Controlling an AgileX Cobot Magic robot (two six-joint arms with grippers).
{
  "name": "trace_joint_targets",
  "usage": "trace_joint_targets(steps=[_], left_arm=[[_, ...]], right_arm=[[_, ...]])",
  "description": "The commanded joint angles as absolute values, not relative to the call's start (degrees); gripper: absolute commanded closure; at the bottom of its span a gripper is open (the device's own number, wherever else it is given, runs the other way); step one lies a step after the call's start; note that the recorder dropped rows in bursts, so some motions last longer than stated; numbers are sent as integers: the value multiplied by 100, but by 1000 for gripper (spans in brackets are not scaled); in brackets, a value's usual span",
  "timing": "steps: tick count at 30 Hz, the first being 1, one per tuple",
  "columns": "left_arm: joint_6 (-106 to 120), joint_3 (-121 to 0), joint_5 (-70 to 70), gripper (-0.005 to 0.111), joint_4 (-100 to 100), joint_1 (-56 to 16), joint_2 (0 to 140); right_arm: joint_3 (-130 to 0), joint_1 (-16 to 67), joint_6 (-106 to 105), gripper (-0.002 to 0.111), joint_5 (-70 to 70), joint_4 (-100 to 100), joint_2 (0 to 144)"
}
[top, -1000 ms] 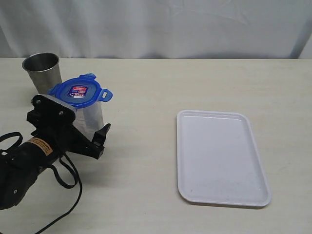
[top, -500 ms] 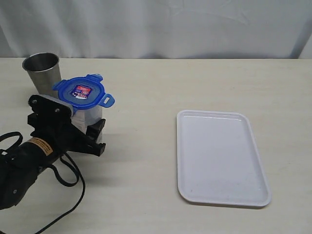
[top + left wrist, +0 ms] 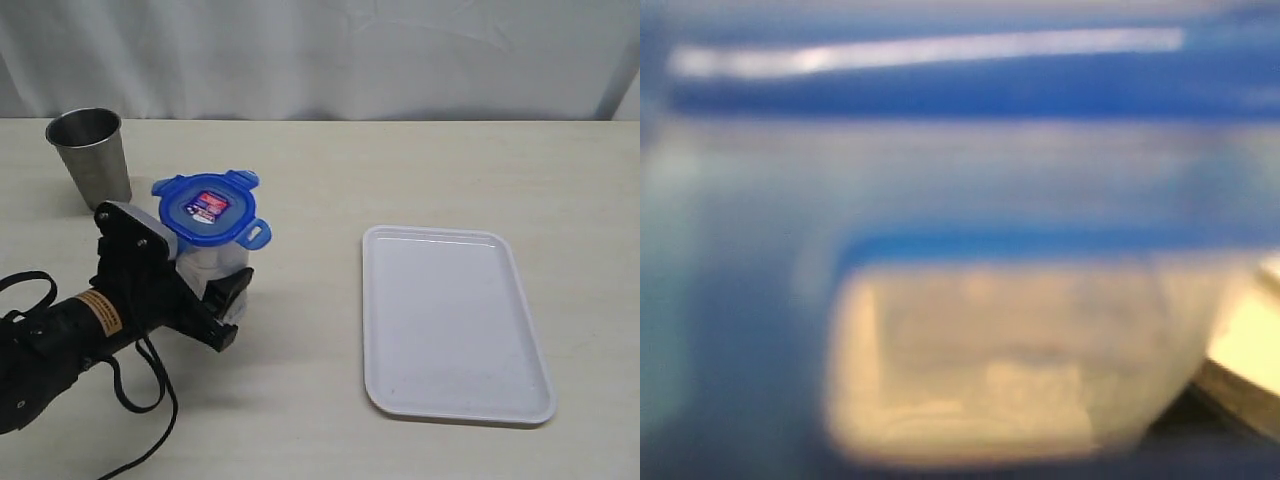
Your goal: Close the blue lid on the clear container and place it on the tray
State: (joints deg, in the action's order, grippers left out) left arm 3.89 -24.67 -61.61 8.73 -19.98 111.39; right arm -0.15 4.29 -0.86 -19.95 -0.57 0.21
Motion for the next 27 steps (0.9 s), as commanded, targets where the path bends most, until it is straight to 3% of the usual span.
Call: trace_joint_targets(steps=[1,7,18,27], left_arm=[[311,-2481,-6525,107,1489,-1992,11151],[278,-2481,-6774,107,2095,-1702,11094],[-1474,-3094,-6580,107,6477,-564,10626],[-2139,-3530,-6729,107,8319,-374,10626]], right_arm=[[0,415,-77,104,-1978,-67,0],[0,415,-77,104,-1978,-67,0],[0,415,-77,104,-1978,-67,0],[0,415,-77,104,-1978,-67,0]])
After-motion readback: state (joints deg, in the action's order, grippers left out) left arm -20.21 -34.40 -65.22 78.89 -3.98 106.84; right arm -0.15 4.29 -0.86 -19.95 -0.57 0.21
